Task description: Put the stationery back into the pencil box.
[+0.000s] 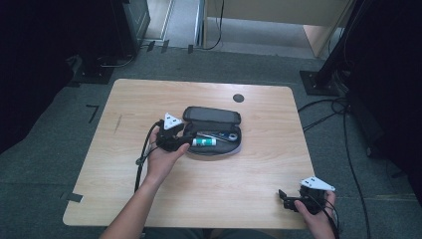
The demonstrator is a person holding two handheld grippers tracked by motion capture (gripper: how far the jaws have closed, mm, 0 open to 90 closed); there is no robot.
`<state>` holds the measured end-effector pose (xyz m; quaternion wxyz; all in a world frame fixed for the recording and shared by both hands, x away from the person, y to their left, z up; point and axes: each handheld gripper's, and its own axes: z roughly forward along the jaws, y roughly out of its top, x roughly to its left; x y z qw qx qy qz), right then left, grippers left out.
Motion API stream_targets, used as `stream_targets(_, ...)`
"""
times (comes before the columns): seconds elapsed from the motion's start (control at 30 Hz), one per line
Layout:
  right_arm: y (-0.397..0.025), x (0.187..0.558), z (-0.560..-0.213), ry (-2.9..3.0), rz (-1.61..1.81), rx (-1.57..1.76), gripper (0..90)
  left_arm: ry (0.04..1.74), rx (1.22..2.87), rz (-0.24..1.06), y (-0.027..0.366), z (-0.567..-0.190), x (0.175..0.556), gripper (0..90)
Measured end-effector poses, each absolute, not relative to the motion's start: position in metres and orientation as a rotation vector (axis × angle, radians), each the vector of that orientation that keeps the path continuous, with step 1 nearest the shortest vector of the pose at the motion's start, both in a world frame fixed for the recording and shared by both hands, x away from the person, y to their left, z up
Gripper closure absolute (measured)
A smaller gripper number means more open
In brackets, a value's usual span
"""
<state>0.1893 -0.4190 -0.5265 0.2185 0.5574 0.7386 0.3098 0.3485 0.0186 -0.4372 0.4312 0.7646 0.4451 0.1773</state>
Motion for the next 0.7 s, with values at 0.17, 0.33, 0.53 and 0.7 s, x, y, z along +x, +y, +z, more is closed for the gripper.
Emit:
stream_targets(0.17,-0.419,0.189,-0.527,2.043,0.858,1.545,0.0,1.134,1.919,0.461,0.032,-0.435,0.340,11.1)
stream_targets(0.33,-0.419,0.189,-0.527,2.043,0.858,1.545,0.0,1.137,1.891,0.462,0.054,-0.433,0.332,0.0)
stream_targets(0.53,-0.419,0.189,-0.527,2.038,0.858,1.550,0.0,1.202,1.860,0.478,0.085,-0.438,0.320,0.0)
stream_targets(0.7,-0.419,0.189,-0.527,2.037,0.857,1.551,0.0,1.260,1.853,0.478,0.114,-0.449,0.308,0.0)
